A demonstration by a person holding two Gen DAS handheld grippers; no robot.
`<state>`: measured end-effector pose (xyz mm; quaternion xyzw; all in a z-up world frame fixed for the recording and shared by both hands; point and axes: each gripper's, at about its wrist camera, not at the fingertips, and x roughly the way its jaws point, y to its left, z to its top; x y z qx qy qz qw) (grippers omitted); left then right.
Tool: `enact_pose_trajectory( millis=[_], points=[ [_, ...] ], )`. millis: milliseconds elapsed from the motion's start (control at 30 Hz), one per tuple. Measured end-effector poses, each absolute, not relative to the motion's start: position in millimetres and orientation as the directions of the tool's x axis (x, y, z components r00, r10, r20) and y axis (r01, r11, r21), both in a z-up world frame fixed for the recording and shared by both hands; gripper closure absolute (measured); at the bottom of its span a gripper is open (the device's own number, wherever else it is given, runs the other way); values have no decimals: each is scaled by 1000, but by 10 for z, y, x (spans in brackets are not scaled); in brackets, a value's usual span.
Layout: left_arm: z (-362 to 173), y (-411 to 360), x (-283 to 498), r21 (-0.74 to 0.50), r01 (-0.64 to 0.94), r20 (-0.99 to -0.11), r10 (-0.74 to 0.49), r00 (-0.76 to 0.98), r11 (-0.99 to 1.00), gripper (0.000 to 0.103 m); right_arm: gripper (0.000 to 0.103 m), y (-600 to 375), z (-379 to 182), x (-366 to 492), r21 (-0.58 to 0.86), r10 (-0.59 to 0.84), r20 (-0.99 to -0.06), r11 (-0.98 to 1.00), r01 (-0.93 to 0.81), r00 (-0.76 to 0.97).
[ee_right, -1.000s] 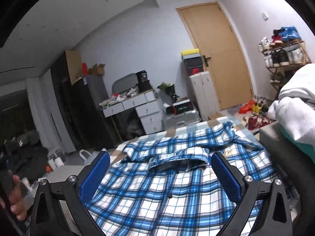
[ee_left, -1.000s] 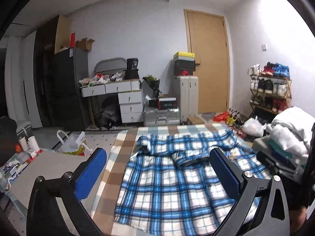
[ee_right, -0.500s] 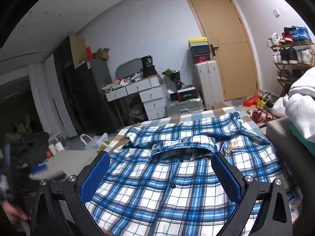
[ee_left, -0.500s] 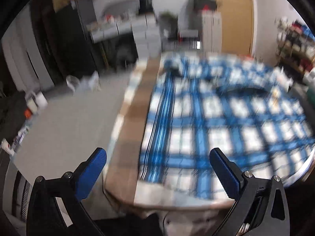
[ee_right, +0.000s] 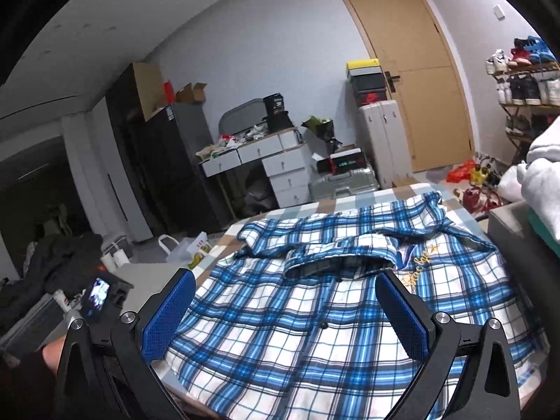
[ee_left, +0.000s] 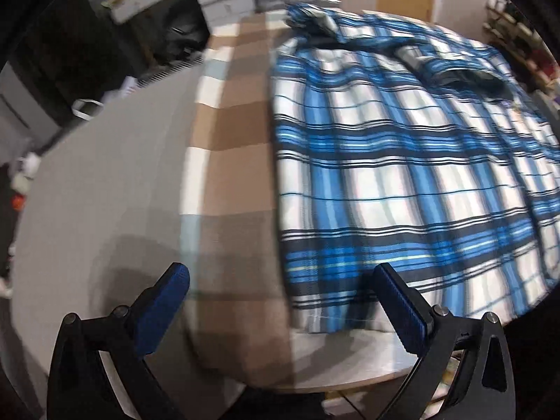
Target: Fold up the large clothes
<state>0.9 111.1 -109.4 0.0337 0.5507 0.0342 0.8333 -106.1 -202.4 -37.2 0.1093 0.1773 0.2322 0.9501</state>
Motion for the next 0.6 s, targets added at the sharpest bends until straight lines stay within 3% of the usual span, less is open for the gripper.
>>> enact_pose_trajectory(
  millis=[100, 133, 167, 233, 300, 333, 367, 500, 600],
  points=[
    [-1118, 1127, 46, -24, 18, -932, -29, 362, 1000, 10, 0, -2026, -369, -1072, 295, 493, -283, 861, -414, 823],
    [-1157, 1151, 68, -60, 19, -939, -63, 339, 998, 30, 0, -2030, -368, -1076, 297, 495, -280, 859, -416, 822],
    [-1193, 1182, 89, -103, 7, -946, -100, 309, 995, 44, 0, -2033, -365, -1074, 299, 496, -279, 858, -417, 822],
    [-1179, 1230, 112, -158, 5, -937, -151, 315, 987, 48, 0, -2048, -362, -1075, 310, 503, -276, 853, -420, 819],
    [-1176, 1249, 113, -228, 5, -930, -219, 296, 974, 64, 0, -2066, -362, -1076, 320, 509, -272, 849, -422, 817],
    [-1180, 1251, 117, -246, 4, -929, -237, 286, 969, 84, 0, -2078, -363, -1074, 327, 514, -271, 844, -424, 814],
    [-1176, 1232, 113, -260, 9, -928, -253, 274, 965, 93, 0, -2087, -360, -1066, 333, 519, -270, 841, -427, 811],
    [-963, 1121, 172, -344, 78, -890, -351, 291, 936, 96, 0, -2124, -361, -1052, 354, 526, -263, 832, -426, 809],
    [-699, 1045, 173, -467, 151, -799, -489, 352, 871, 96, 0, -2158, -365, -1043, 376, 531, -257, 824, -423, 807]
  ],
)
